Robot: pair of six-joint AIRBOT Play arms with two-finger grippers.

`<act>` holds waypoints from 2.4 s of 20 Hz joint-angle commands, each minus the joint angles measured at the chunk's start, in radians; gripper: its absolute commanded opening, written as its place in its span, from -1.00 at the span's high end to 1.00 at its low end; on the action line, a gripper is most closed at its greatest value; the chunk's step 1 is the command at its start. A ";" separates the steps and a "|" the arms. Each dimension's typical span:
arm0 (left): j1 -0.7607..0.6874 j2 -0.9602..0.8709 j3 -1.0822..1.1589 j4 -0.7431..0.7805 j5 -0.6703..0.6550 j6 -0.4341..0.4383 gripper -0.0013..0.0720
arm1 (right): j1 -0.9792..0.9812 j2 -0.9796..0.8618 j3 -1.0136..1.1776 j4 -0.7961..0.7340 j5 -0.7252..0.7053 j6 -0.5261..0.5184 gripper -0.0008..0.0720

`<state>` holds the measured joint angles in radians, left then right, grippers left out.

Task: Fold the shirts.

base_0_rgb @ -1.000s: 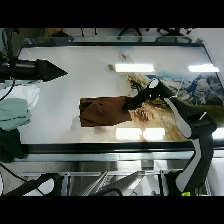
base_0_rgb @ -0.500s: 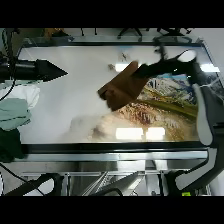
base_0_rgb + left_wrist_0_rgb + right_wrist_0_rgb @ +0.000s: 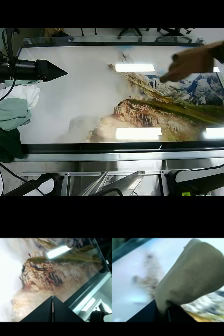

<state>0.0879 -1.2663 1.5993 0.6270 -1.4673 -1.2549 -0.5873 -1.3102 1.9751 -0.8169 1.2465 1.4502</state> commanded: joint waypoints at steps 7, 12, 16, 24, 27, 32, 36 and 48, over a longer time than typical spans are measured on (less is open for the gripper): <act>-0.001 0.000 0.000 0.001 0.000 0.037 0.93 | -0.172 0.054 -0.418 -0.587 0.252 0.299 0.91; -0.001 0.000 0.000 0.001 0.000 0.046 0.93 | -0.173 0.143 -0.591 -0.832 0.253 0.356 0.91; -0.001 0.000 0.000 0.001 0.000 0.054 0.93 | -0.173 0.143 -0.597 -0.891 0.267 0.356 0.68; -0.001 0.000 0.000 0.001 0.000 0.054 0.93 | -0.171 0.138 -0.576 -0.869 0.261 0.353 -0.67; 0.000 0.000 0.000 0.001 0.003 0.054 0.93 | -0.169 0.140 -0.545 -0.666 0.198 0.331 0.46; 0.026 0.000 -0.001 0.006 -0.003 0.053 0.93 | -0.032 0.152 -0.551 -0.401 0.120 0.222 0.91; -0.016 0.125 -0.209 0.011 0.018 0.051 0.94 | 0.264 0.246 -0.732 -0.401 0.094 0.166 0.91; -0.185 0.551 -0.894 0.070 0.144 0.023 0.93 | 0.803 0.513 -1.204 -0.366 -0.055 0.203 0.91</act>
<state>-0.0834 -0.7853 0.7834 0.6918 -1.3548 -1.2217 0.1802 -0.8135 0.7959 -1.2102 1.1889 1.6485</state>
